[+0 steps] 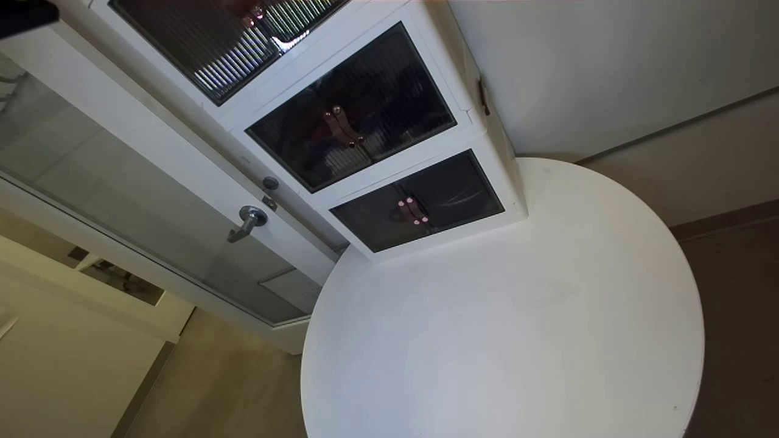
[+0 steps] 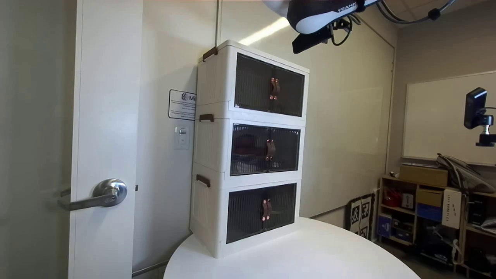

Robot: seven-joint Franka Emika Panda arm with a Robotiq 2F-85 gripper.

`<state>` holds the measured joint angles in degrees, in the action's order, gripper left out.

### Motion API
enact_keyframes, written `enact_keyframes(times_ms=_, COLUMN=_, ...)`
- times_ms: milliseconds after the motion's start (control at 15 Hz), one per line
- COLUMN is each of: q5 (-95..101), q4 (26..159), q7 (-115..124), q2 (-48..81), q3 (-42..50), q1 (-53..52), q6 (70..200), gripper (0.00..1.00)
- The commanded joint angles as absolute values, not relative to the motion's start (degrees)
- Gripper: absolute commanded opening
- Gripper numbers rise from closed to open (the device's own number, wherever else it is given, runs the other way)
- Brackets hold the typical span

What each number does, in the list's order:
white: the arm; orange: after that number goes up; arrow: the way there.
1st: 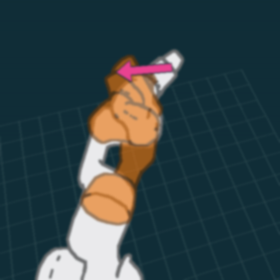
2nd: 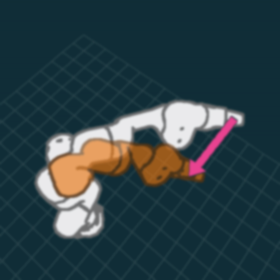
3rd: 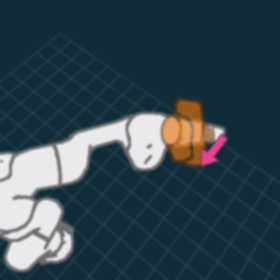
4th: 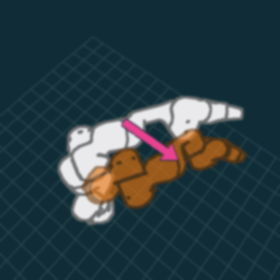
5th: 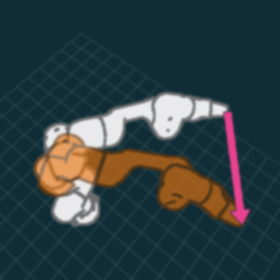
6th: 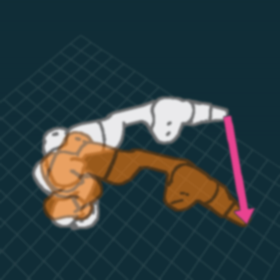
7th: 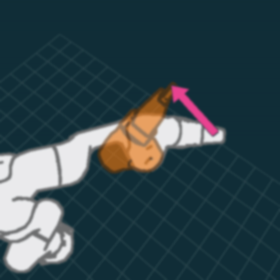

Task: Open the left and right top cabinets, respectively

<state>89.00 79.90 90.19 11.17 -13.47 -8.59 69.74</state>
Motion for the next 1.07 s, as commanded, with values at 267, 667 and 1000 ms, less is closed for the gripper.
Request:
enact_keyframes(times_ms=267, q5=86.7, q4=88.2, q7=94.8, q2=11.6, q3=-13.2, q1=-13.9, q6=71.1, gripper=1.0)
enact_keyframes(times_ms=667, q5=90.6, q4=88.3, q7=98.0, q2=14.3, q3=-13.4, q1=-16.1, q6=74.8, gripper=1.0)
enact_keyframes(times_ms=1000, q5=93.7, q4=87.0, q7=100.8, q2=16.6, q3=-13.1, q1=-16.6, q6=78.9, gripper=1.0)
